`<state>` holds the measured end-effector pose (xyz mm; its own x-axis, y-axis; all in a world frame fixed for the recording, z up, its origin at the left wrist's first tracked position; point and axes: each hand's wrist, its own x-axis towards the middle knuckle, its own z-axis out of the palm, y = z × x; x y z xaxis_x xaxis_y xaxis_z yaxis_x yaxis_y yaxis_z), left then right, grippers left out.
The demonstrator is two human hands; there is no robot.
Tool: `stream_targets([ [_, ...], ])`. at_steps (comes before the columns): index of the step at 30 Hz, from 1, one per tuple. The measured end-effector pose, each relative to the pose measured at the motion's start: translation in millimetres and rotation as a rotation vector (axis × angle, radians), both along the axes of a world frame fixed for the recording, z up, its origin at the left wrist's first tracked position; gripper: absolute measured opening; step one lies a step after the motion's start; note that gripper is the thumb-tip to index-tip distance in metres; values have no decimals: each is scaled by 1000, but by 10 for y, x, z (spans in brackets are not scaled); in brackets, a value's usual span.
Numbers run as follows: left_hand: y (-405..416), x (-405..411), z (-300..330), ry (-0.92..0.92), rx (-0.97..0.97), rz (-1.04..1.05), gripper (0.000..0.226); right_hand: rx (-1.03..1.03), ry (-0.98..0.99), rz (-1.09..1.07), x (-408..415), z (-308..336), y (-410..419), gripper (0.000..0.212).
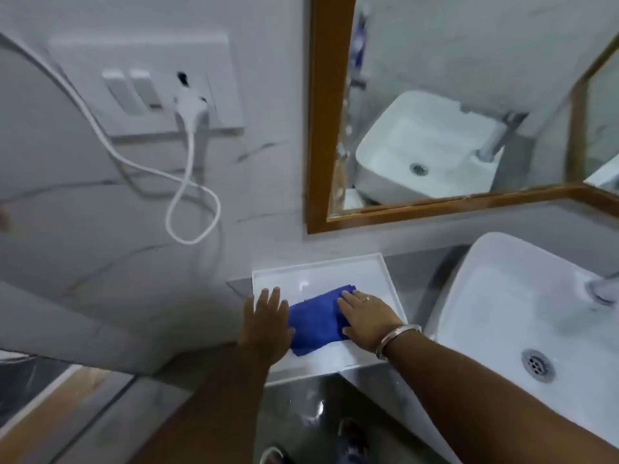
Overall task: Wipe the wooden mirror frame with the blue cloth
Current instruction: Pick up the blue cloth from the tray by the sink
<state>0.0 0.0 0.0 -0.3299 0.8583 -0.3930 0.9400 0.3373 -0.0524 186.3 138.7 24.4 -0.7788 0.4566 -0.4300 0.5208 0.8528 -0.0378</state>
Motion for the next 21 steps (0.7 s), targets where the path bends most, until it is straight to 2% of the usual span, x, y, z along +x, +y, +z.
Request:
stream_targets([
  [2,105,-73,-231,-32,13,51,68,-50,20,-23,-124,-275,118,69],
  [6,250,-173,-522,-56,25,83,64,-9,125,46,-380,-637,332,72],
  [8,271,-167,-581,-94,37,81,56,8,82,68,-457,-685,369,67],
  [10,275,-156,-570,-147,86,104,41,11,60,64,-490,-697,363,50],
  [12,280,-138,-461,-234,154,154,20,-12,71,44,-501,-639,346,28],
  [14,265,-138,-275,-367,146,223,10,-56,32,9,-497,-515,336,20],
  [17,283,-205,62,-465,143,216,5,-71,10,-60,-468,-246,335,17],
  [21,429,-368,792,-494,232,80,16,-71,160,-169,-363,359,324,18],
])
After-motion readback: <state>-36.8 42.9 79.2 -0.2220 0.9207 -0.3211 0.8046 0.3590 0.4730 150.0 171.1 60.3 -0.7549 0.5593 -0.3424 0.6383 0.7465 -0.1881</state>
